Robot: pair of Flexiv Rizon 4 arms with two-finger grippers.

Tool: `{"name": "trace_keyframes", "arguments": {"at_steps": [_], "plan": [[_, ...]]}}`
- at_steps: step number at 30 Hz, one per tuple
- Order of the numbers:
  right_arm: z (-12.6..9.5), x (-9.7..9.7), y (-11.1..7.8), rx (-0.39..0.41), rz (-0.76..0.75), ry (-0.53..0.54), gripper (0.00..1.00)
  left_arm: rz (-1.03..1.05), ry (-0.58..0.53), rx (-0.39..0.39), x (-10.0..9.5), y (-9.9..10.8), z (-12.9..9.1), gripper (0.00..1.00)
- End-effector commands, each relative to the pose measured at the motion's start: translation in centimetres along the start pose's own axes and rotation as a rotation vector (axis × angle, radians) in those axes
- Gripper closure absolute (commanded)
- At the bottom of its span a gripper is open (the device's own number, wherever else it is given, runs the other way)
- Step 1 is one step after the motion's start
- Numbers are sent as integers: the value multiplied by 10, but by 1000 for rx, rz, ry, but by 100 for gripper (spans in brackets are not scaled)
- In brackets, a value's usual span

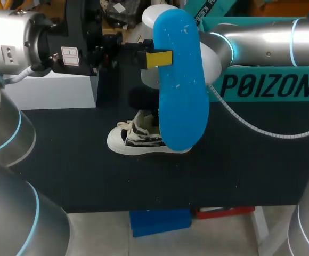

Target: Take the shoe out of the shoebox, open the shoe tongue, remove and reinsert the insole, then place the shoe into the shoebox

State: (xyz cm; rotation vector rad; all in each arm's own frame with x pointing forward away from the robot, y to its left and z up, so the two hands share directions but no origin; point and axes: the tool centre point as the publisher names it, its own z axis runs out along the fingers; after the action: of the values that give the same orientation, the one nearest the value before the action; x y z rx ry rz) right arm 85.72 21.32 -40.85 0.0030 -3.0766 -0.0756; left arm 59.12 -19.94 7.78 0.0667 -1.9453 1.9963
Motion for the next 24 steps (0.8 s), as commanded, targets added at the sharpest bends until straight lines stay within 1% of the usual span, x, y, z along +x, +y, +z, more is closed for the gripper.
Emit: {"name": "trace_keyframes", "arguments": {"at_steps": [1, 10, 11, 12, 13, 14, 15, 17, 18, 21, 24], "plan": [[2, 2, 0, 1, 1, 0, 100, -2, -2, -3, 0, 1, 0, 100], [2, 2, 0, 1, 1, 0, 100, -2, -2, -3, 0, 1, 0, 100], [6, 6, -1, -25, -4, 57, 100, -2, -2, -3, 0, 1, 0, 100], [6, 10, -2, -36, -15, 66, 100, -2, -2, -3, 0, 1, 0, 100], [4, 11, -2, -30, -18, 55, 100, -2, -2, -3, 0, 1, 0, 100], [-6, 11, -4, -16, -15, 32, 100, -2, -2, -3, 0, 1, 0, 100], [-16, 10, -6, 31, 2, 8, 100, -2, -2, -3, 0, 1, 0, 100], [-32, 7, -12, 135, 85, -67, 100, -2, -2, -3, 0, 1, 0, 100], [-41, 3, -15, 179, 174, -85, 100, -2, -2, -3, 0, 1, 0, 100], [-72, -1, -25, 194, 363, -115, 100, -2, -2, -3, 0, 1, 0, 100], [-92, -1, -38, 261, 586, -177, 100, -2, -2, -3, 0, 1, 0, 100]]}}
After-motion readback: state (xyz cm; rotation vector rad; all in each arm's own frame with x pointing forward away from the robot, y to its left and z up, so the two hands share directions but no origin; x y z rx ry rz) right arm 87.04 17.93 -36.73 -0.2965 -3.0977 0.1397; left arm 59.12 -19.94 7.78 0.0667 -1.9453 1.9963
